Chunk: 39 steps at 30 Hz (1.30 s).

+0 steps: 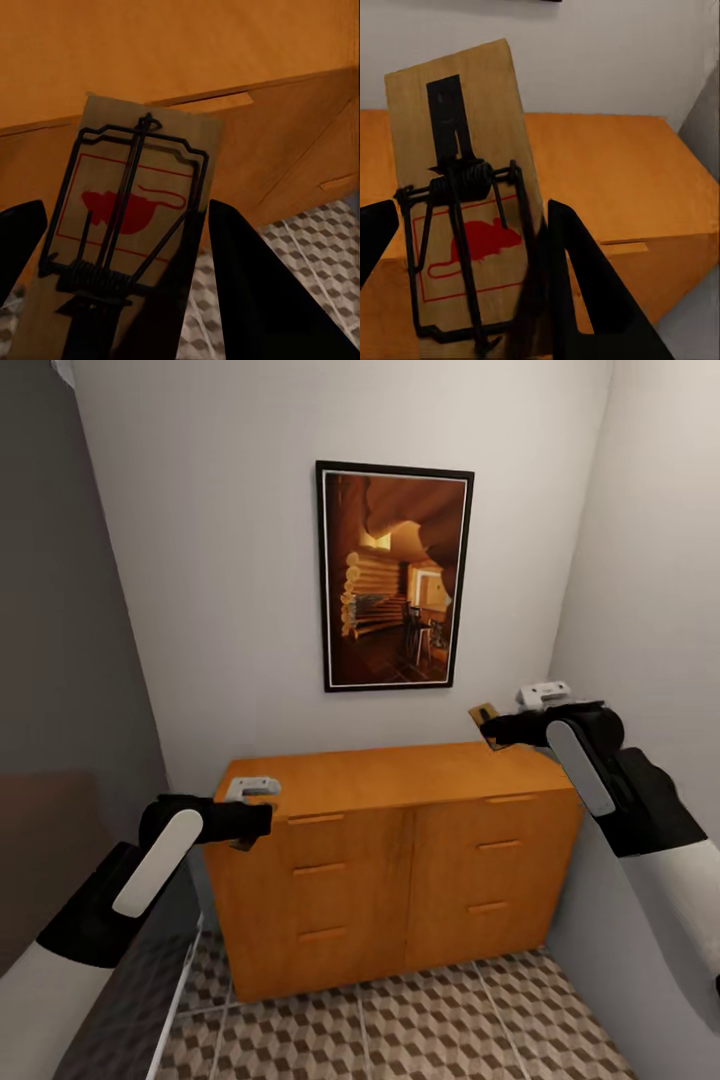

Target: Take the four mousetraps from the cabinet in the bathroom and place them on the bathroom floor. Make sure all four end up on the same floor surface, and ensure that at least two of them are either under or directly next to the same bathroom sink.

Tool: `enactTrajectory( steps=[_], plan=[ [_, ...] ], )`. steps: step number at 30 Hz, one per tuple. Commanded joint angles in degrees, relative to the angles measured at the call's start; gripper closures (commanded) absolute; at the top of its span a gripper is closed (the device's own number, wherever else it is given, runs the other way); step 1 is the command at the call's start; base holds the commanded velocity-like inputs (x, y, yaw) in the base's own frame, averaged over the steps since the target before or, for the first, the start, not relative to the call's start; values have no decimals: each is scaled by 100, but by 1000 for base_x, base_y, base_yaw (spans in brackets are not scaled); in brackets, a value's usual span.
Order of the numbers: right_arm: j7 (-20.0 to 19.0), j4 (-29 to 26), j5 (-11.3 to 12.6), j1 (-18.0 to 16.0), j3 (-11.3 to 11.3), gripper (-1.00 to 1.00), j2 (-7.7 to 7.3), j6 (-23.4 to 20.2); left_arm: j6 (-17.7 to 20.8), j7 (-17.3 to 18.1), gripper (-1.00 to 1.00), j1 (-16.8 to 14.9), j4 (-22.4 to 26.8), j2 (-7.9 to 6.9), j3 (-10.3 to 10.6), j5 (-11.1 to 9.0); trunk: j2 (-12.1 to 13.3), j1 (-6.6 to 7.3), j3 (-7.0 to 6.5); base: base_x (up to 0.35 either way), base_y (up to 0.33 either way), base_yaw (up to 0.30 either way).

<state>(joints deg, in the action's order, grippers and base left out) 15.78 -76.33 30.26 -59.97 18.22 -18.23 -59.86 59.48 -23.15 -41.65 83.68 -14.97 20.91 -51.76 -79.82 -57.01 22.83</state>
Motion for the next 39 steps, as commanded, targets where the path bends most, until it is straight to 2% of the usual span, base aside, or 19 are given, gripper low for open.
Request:
enactTrajectory(
  steps=[1, 2, 4, 6, 10, 15, 22, 26, 28, 29, 31, 32, 34, 39],
  plan=[
    [380, -252, 42, 200, 8, 100, 43, -14, 2, -58, 100, -6, 16, -2, 10, -54, -5, 4, 7, -344, -106, 0],
    [530, -378, 43, 315, 6, 100, 60, -14, -1, -58, 100, -7, 27, -1, 10, -54, -5, 4, 7, -344, -106, 0],
    [1074, -797, 58, 818, 0, 100, 99, -14, -15, -58, 100, -7, 79, 3, 7, -54, -5, 4, 7, -344, -105, 0],
    [1430, -999, 86, 1303, -2, 100, 116, -9, -26, -58, 100, -6, 124, 10, 5, -54, -5, 4, 7, -344, -97, 0],
    [1636, -1133, 115, 1853, -3, 100, 121, 417, -32, -58, 100, -8, 253, 18, 2, -51, -5, 4, 7, -344, -85, 0],
    [1682, -1175, 136, 2293, 6, 100, 136, 535, -33, -74, 100, -7, 310, 20, -12, -54, -5, 4, 7, -344, -22, 0],
    [1691, -1185, 154, 2508, 37, 100, 200, 499, -36, -96, 100, -7, 319, 18, 17, -54, -5, 4, 7, -345, -2, 0],
    [1688, -1177, 155, 2652, 42, 100, 216, 498, -40, -375, 100, -3, 310, 48, 71, -15, -5, 4, 7, -345, 0, 0],
    [1685, -1164, 159, 2703, 45, 100, 221, 515, -86, -707, 100, 6, 301, 132, 212, 9, -5, 4, 7, -346, 0, 0],
    [1681, -1141, 162, 2743, 48, 100, 220, 523, -425, -1052, 100, 19, 283, 200, 570, 8, -5, 4, 7, -345, 0, 0],
    [1676, -1122, 163, 2765, 52, 100, 223, 526, -809, -1194, 100, 23, 257, 232, 995, -31, -5, 4, 7, -345, 0, 0],
    [1675, -1119, 164, 2771, 54, 100, 223, 527, -896, -1215, 100, 24, 237, 238, 1112, -52, -5, 4, 7, -345, 0, 0],
    [1674, -1115, 164, 2776, 57, 100, 223, 527, -989, -1239, 100, 25, 151, 245, 1234, -74, -5, 4, 7, -345, 0, 0],
    [1666, -1111, 164, 2779, 63, 100, 224, 528, -1052, -1252, 100, 18, -19, 235, 1308, -93, -5, 4, 7, -345, 0, 0]
  ],
)
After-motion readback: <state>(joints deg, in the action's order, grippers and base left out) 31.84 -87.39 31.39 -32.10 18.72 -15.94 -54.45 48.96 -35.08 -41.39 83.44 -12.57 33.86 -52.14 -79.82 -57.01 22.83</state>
